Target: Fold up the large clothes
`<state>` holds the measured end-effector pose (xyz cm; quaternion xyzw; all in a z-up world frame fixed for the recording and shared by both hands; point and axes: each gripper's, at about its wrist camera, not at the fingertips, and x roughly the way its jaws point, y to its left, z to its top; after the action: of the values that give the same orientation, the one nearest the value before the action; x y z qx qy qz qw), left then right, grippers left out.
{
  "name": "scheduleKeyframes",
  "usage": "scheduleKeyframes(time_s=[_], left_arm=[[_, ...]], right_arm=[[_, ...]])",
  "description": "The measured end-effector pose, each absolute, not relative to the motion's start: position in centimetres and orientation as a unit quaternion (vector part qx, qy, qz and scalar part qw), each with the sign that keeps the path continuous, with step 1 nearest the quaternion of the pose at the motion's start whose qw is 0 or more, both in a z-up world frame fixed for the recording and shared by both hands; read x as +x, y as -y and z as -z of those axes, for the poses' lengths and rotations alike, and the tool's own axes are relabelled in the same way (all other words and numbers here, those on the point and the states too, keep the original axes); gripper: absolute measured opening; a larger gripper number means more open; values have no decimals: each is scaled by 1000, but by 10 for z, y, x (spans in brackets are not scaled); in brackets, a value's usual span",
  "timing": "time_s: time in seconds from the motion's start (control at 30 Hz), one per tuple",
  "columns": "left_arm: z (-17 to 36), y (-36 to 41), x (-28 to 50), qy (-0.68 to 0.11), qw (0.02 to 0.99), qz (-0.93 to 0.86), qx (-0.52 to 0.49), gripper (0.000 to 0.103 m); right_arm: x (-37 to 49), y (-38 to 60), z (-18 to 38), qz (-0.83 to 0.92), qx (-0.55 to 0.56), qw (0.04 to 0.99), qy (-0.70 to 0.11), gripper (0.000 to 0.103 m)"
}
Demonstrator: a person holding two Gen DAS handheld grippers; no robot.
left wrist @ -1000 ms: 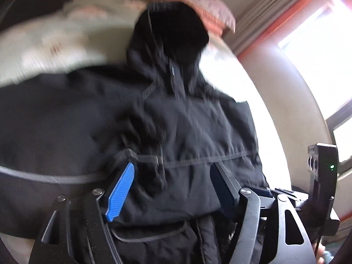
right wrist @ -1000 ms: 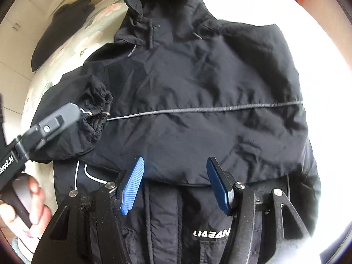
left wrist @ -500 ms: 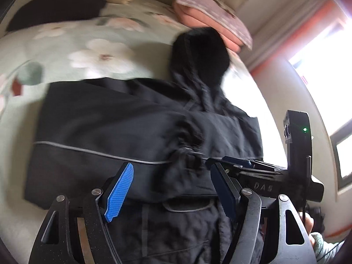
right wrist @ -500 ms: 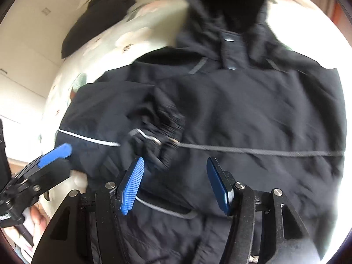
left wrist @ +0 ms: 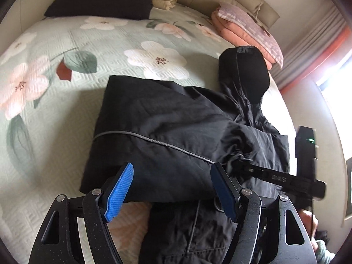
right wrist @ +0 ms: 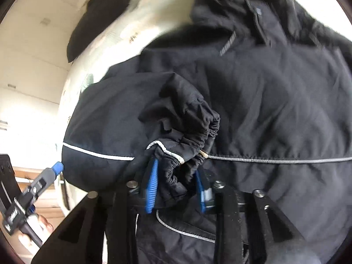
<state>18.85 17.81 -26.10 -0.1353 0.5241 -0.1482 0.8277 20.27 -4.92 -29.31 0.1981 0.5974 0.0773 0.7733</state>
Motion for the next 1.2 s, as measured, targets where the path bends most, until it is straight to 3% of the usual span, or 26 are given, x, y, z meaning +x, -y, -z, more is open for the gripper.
scheduleKeyframes(time_s=[0.3, 0.47, 0.6, 0.77, 0.9, 1.1, 1.2], left_arm=[[238, -145, 201, -506, 834, 185, -115, 74], [258, -90, 210, -529, 815, 227, -68, 74], [278, -48, 209, -542, 799, 257, -36, 74], [315, -9, 206, -564, 789, 238, 56, 74], [330, 4, 203, -554, 797, 214, 111, 75], [334, 5, 205, -554, 799, 205, 109, 80], [316, -12, 209, -569, 787, 232, 56, 81]], right_arm=[[162, 109, 182, 4, 111, 836, -538, 23], [136, 166, 151, 85, 57, 845, -524, 23], [126, 208, 166, 137, 66, 828, -539, 23], [113, 248, 237, 155, 125, 782, -591, 23], [109, 244, 276, 159, 94, 773, -607, 25], [111, 259, 289, 150, 130, 770, -606, 29], [101, 267, 264, 142, 131, 774, -603, 48]])
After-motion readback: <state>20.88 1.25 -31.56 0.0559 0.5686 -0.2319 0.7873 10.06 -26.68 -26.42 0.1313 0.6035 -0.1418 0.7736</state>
